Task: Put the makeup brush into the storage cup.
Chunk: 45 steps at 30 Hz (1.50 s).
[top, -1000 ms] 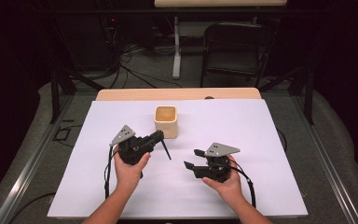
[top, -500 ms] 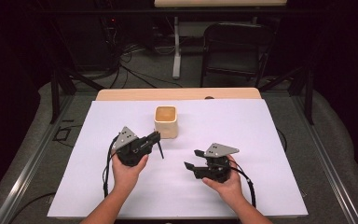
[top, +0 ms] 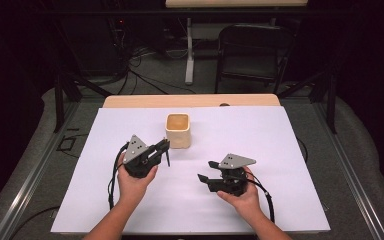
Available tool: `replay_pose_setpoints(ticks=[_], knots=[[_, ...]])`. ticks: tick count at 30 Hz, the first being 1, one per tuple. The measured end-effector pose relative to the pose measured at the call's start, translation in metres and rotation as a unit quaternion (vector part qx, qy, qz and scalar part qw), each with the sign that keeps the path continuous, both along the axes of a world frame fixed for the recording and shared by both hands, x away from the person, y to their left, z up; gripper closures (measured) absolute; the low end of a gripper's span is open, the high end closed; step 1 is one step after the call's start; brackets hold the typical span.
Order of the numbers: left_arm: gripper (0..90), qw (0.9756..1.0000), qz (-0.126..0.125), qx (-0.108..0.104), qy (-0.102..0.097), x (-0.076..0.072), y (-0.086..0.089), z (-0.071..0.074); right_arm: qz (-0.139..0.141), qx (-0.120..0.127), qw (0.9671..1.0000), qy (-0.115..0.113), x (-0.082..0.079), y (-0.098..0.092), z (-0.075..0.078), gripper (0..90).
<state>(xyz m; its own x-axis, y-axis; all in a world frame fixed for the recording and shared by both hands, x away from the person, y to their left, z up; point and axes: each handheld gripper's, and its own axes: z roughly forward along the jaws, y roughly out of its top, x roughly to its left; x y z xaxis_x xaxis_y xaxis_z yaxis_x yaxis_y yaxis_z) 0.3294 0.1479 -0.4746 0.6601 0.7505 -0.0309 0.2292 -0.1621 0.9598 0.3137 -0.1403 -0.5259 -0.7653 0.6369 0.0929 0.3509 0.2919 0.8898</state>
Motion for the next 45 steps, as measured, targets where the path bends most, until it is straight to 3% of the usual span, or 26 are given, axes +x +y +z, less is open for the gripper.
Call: replay_pose_setpoints(ticks=[26,45], knots=[[82.9,0.9999,0.004,-0.011,-0.005,0.023,0.005,0.039,-0.016,0.019,0.9997,0.008,0.002,-0.009,-0.002,39.1],[82.9,0.9995,0.010,-0.028,0.003,0.037,0.007,0.050,-0.020,0.022,0.9995,0.009,0.004,-0.009,-0.003,38.8]])
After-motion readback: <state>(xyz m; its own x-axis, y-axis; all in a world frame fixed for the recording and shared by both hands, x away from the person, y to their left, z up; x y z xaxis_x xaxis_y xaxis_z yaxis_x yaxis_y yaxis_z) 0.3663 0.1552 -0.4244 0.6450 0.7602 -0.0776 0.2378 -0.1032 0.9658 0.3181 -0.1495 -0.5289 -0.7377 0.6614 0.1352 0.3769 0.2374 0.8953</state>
